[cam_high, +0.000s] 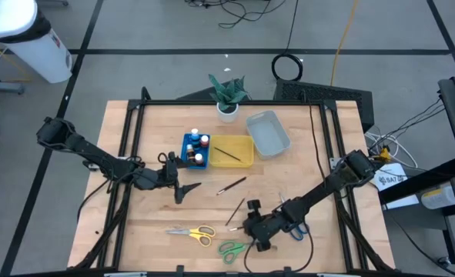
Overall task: Pick & Place Paint Supplies
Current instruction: Put the black makeup brush into the yellow bin
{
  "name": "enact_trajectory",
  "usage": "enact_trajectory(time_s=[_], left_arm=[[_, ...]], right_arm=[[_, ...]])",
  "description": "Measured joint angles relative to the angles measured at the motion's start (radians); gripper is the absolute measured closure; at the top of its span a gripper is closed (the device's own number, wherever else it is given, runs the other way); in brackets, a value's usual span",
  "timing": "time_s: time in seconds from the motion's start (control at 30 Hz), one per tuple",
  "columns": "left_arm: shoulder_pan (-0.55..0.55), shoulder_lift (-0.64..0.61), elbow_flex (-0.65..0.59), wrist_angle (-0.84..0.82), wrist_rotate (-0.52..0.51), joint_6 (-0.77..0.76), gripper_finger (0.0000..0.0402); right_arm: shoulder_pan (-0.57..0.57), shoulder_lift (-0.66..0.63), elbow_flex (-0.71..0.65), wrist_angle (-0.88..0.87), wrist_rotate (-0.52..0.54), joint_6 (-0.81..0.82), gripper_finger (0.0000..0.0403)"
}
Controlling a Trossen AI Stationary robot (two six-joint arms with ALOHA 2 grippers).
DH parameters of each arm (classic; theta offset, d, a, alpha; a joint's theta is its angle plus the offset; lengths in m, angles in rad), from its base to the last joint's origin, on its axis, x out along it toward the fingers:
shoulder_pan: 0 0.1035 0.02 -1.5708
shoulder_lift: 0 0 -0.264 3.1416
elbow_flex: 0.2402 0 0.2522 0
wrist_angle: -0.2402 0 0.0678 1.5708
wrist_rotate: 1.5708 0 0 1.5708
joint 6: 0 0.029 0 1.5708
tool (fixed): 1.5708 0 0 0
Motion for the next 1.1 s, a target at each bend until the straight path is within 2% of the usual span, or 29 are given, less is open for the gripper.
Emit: enact_trajectory(time_s=[0.5,0.8,1.1], left_arm=[[0.0,0.0,0.0,0.001,0.0,0.0,0.0025],[0.0,0.0,0.0,0.001,0.0,0.0,0.0025],[0.0,0.0,0.0,0.001,-0.001,0.001,0.0025]], right_arm=[[-0.025,-0.002,-0.014,-0.06,0.0,-0.001,0.0393],[-0.026,-0.004,-0.057,-0.042,0.008,-0.017,0.0398],[-0.029,-0.107,-0.062,0.087,0.026,-0.043,0.0402]])
